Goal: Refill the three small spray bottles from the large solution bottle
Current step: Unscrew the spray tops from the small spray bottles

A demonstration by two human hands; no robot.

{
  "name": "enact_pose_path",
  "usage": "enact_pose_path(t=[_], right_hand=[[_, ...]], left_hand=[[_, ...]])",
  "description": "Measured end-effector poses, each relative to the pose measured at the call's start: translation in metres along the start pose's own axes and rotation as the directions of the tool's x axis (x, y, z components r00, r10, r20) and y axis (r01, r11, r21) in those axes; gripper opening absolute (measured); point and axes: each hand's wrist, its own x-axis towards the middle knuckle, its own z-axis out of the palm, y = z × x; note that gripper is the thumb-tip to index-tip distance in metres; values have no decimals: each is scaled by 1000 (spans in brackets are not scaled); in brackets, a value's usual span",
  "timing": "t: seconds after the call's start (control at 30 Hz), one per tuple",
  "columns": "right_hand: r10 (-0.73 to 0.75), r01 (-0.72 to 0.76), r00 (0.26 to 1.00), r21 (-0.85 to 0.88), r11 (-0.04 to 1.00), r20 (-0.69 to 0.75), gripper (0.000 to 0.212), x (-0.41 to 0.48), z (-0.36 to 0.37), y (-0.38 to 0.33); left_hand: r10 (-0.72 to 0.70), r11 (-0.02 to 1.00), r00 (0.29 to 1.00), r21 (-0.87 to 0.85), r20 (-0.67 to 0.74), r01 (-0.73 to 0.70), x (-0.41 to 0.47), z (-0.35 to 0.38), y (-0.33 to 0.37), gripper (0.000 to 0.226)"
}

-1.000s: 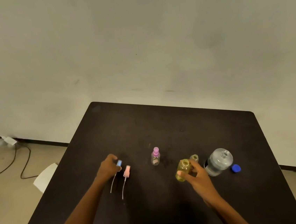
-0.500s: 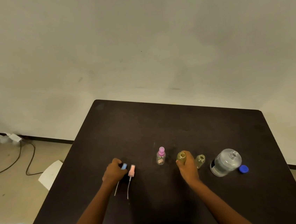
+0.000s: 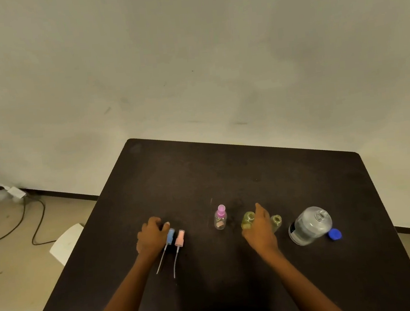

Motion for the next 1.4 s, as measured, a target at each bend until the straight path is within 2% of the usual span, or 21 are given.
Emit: enact_pose_path(t=[0.07,0.13,0.2,0.3,0.37,0.43,0.53,0.63,0.73,0.87,0.97,1.03,1.1,1.17,1.23,1.3,1.4], right_hand=[[-51,51,999,-93,994,2,75,-7,-7,-5],[-118,114,992,-106,988,-33,70,-13,-13,-11],[-195,188,977,-89,978,-83,65,-17,-16,-15],[-289,285,947,-45,957,-143,51,-19,-19,-16],[-315,317,939,-5,948,-141,43,-19,-18,-12],[-320,330,937,62,942,-139,37,-21,-18,-8],[-321,335,941,164,928,-107,34,-26,-23,-4],[-320,327,945,201,923,-67,39,-30,-33,-5],[-350,338,937,249,908,4,49,-35,-52,-14],[-380,286,911,420,861,158,23,-51,-83,-33],[-412,283,899,519,806,150,17,-64,-106,-42],[-424,222,885,626,748,194,18,-71,-120,-46],[-475,135,835,732,667,279,25,-78,-132,-47],[-526,28,768,802,597,365,32,-83,-139,-46],[-544,-11,744,822,570,388,34,-86,-142,-45],[-532,41,769,803,594,354,30,-89,-143,-44],[-476,186,847,709,680,235,17,-93,-139,-45]], left_hand=[[112,993,986,-9,-128,-114,-9,-1,12,40],[281,951,942,-83,-182,-299,-17,2,30,41],[434,881,894,-156,-109,-447,-24,10,49,46],[554,822,826,-226,106,-522,-37,27,77,53],[564,818,808,-250,173,-517,-42,38,92,43],[530,837,827,-278,189,-472,-44,41,100,27],[496,848,858,-286,133,-446,-46,38,105,24],[541,783,837,-409,78,-469,-63,22,122,22],[572,680,815,-607,90,-411,-90,1,146,23],[571,611,815,-712,94,-346,-121,-16,175,28],[659,414,747,-873,91,-259,-140,-31,193,38],[730,330,681,-905,63,-269,-150,-37,202,36],[771,297,635,-911,51,-287,-160,-39,207,34],[780,290,623,-917,61,-273,-165,-38,209,33],[784,294,617,-914,64,-278,-169,-37,209,33],[780,298,623,-907,51,-298,-172,-36,210,31],[760,306,650,-879,-6,-366,-175,-35,213,31]])
